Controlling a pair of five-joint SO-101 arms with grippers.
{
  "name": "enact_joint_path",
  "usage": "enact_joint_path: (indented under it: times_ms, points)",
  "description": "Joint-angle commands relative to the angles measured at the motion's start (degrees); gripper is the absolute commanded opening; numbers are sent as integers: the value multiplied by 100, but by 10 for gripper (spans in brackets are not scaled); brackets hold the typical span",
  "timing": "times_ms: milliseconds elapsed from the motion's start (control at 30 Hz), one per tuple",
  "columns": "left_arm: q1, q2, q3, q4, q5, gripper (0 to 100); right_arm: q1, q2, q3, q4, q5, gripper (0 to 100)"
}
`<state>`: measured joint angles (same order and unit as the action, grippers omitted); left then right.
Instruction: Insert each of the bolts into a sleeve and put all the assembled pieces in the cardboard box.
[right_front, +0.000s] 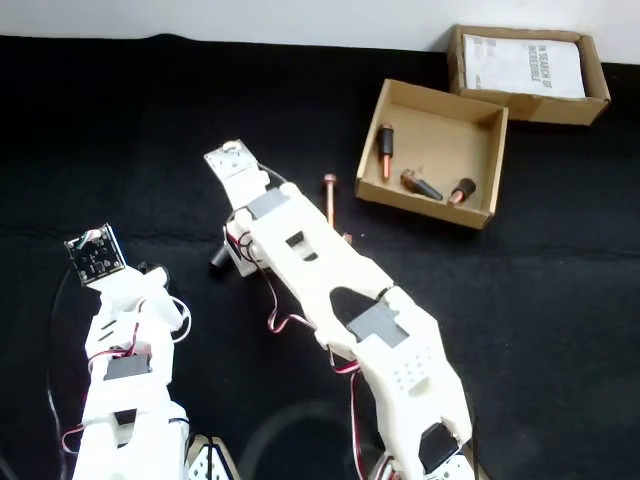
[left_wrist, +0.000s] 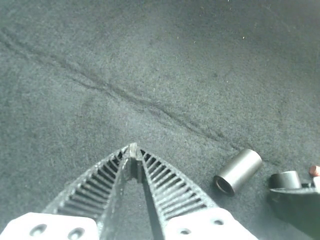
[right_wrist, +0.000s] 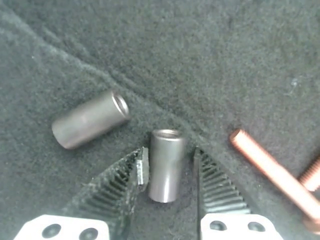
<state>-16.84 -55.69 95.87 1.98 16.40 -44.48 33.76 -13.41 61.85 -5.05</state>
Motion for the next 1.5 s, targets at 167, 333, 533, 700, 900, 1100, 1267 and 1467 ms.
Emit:
enact_joint_path:
  times_ms: [167,333,533,700,900,1100,1267,1467]
  points:
    - [-57,-57,57,9,-18,9,189,242,-1209,716,70,9]
    - [-48,-31,57,-9,-26,9,673,207,-2062,1481,44,9]
    - [-31,-4,57,-9,-35,9,1437,207,-4268,3222,53,9]
    - [-31,-4,57,-18,-44,9,2035,136,-5965,3934,53,9]
    - [-31,-4,57,-18,-44,9,2457,-1235,-6316,3925,123,9]
    - [-31,-22,57,18,-44,9,2457,-2949,-6158,3925,642,9]
    - [-31,-40,57,18,-44,10,2791,-4664,-4523,3925,949,8]
    - [31,-40,57,26,-44,10,3925,-6826,-1921,3916,958,8]
